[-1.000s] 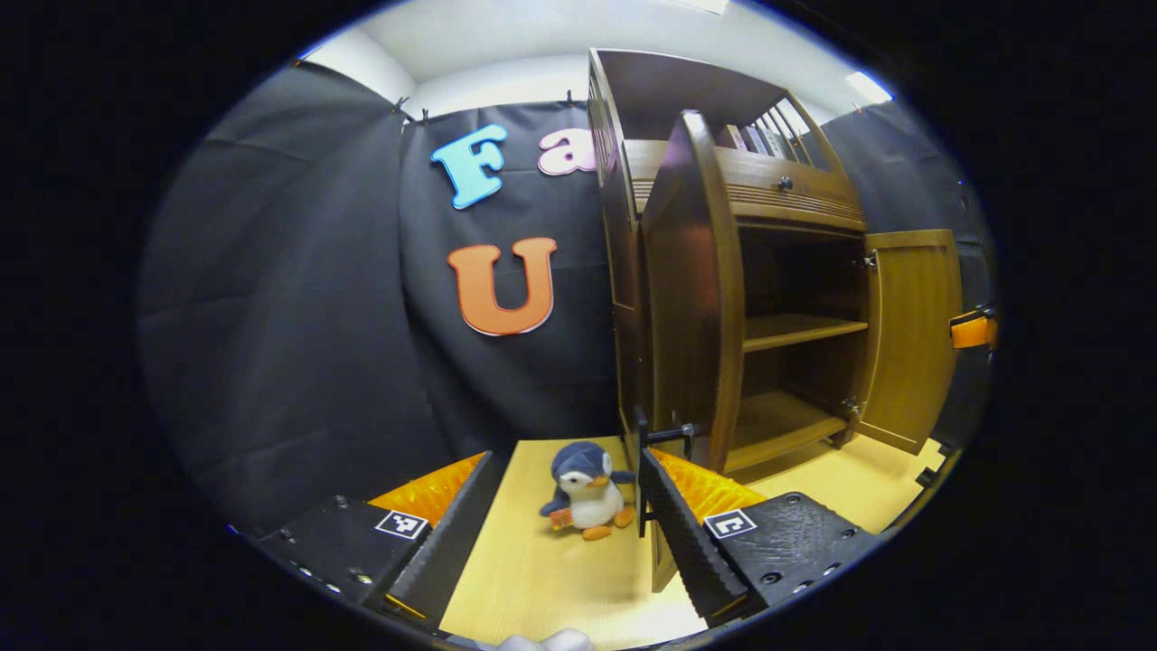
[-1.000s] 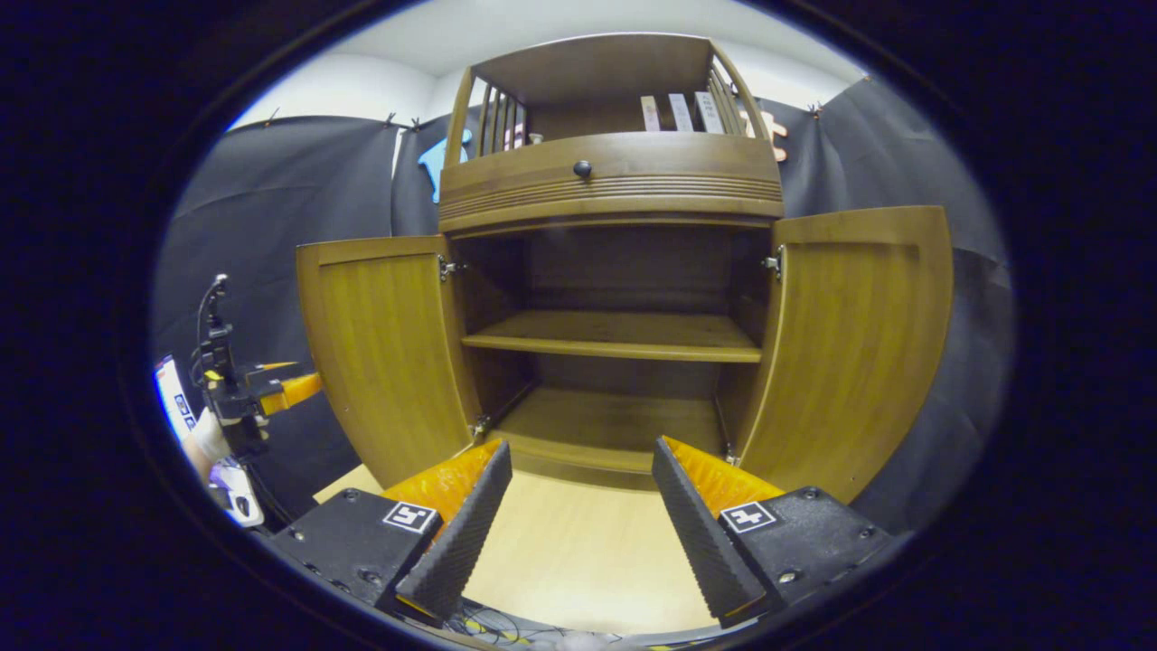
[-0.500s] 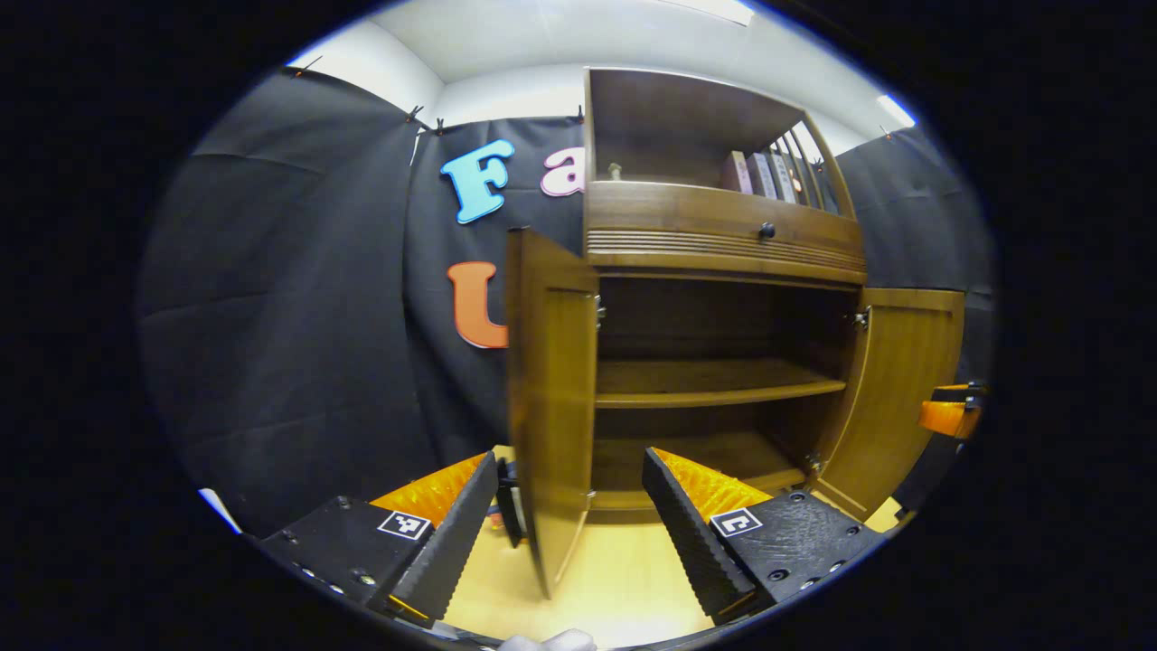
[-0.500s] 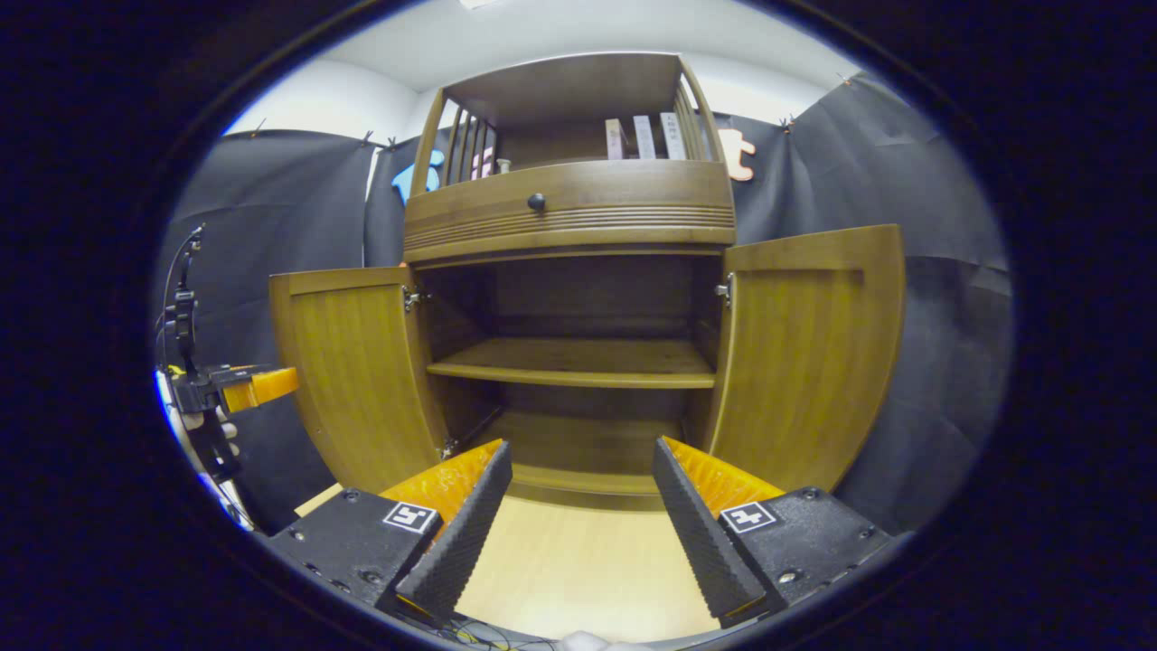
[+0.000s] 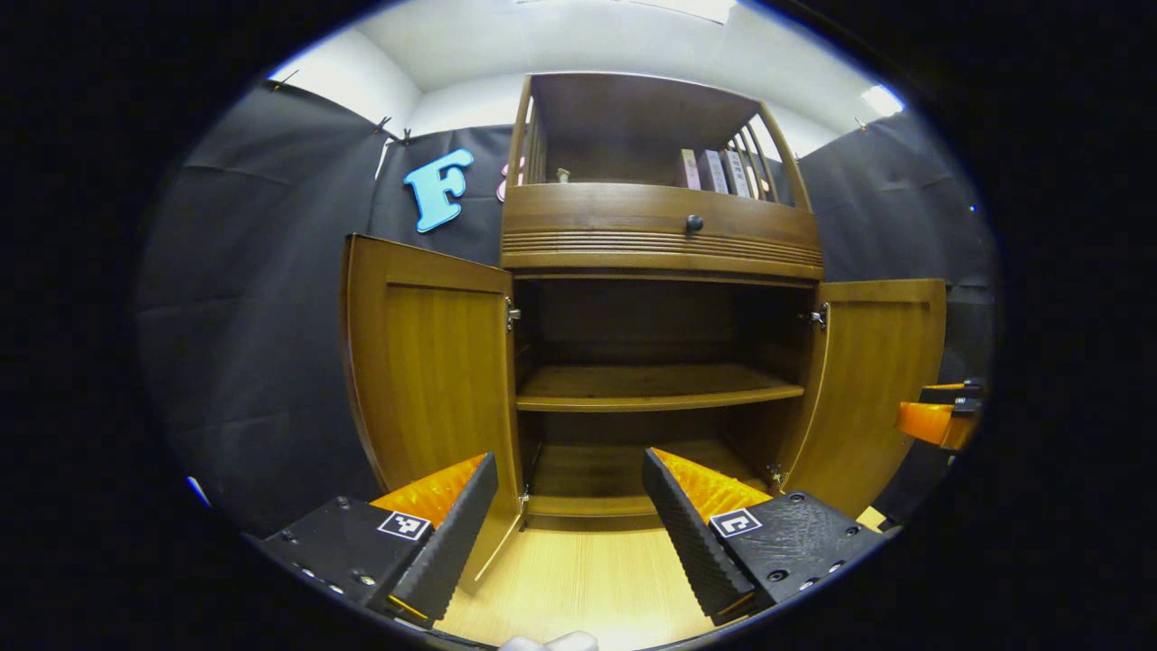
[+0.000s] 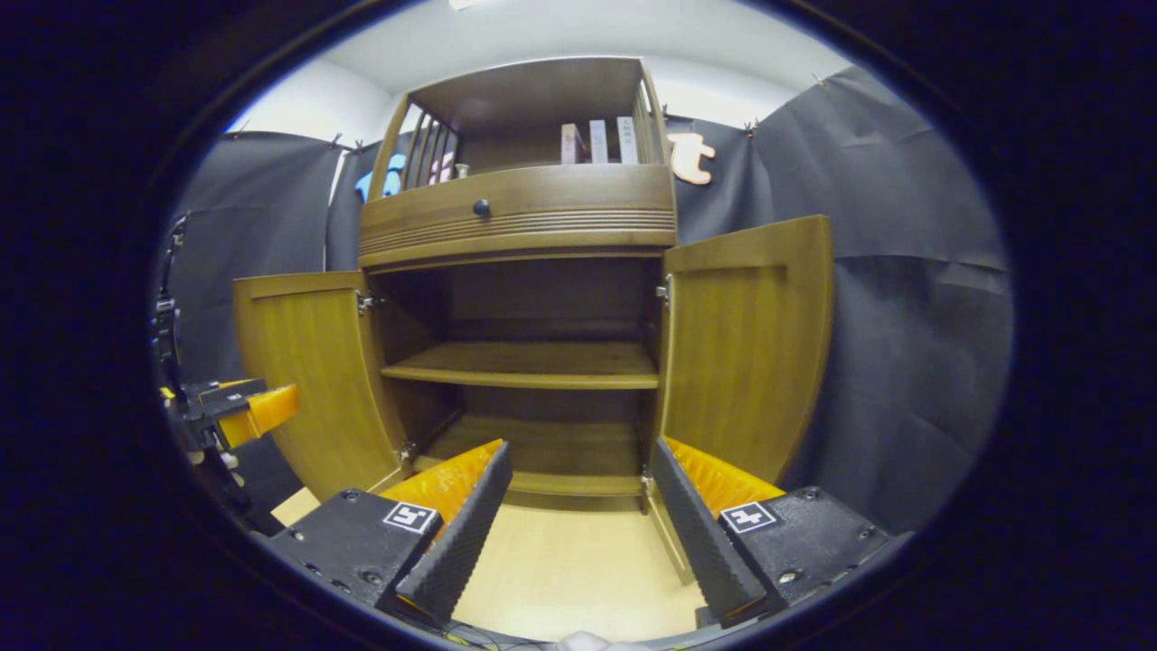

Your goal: Open the right door of the double-door shoe cabinet with the right hand, and open the left door with the left hand.

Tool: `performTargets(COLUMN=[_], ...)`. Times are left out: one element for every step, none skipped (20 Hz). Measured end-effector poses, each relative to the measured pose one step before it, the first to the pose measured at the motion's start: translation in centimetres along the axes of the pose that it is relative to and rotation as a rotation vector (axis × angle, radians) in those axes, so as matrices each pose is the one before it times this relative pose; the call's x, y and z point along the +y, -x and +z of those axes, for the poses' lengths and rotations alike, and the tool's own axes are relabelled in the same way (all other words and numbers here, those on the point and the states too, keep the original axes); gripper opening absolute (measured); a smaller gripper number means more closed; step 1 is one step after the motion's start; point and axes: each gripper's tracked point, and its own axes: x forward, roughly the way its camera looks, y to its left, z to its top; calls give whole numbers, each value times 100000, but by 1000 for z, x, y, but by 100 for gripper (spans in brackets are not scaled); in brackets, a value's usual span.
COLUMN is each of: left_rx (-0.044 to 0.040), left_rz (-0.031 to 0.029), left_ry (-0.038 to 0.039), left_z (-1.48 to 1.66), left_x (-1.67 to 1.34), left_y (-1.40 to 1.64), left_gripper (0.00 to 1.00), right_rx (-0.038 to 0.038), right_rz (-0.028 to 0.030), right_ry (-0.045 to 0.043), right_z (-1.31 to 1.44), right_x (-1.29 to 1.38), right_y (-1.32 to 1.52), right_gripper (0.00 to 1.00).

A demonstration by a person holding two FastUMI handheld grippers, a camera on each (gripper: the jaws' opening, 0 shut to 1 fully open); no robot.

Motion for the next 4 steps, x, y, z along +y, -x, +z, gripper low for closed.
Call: performTargets(left_rx=[1144,993,261,320], left_rz=[-1503,-1313,-1377,-1003], left_ry=[-1246,-507,-343,-224], left_z=[-323,-255,-101,17], left_x=[-740,-351,-517,-605], left_y=[147,-47,-5,-92], left_gripper=[96,96,96,96], right_rx=[-44,-14,108,195], right_rz=[-1146,-1015,-756,-478], right_ry=[-767,-692,-464,-234], right_z=[-79,-151,-134,-139], right_x=[-367,-350,-220,-142], right_y=[2,22,8,-6], right_gripper=[99,99,99,99])
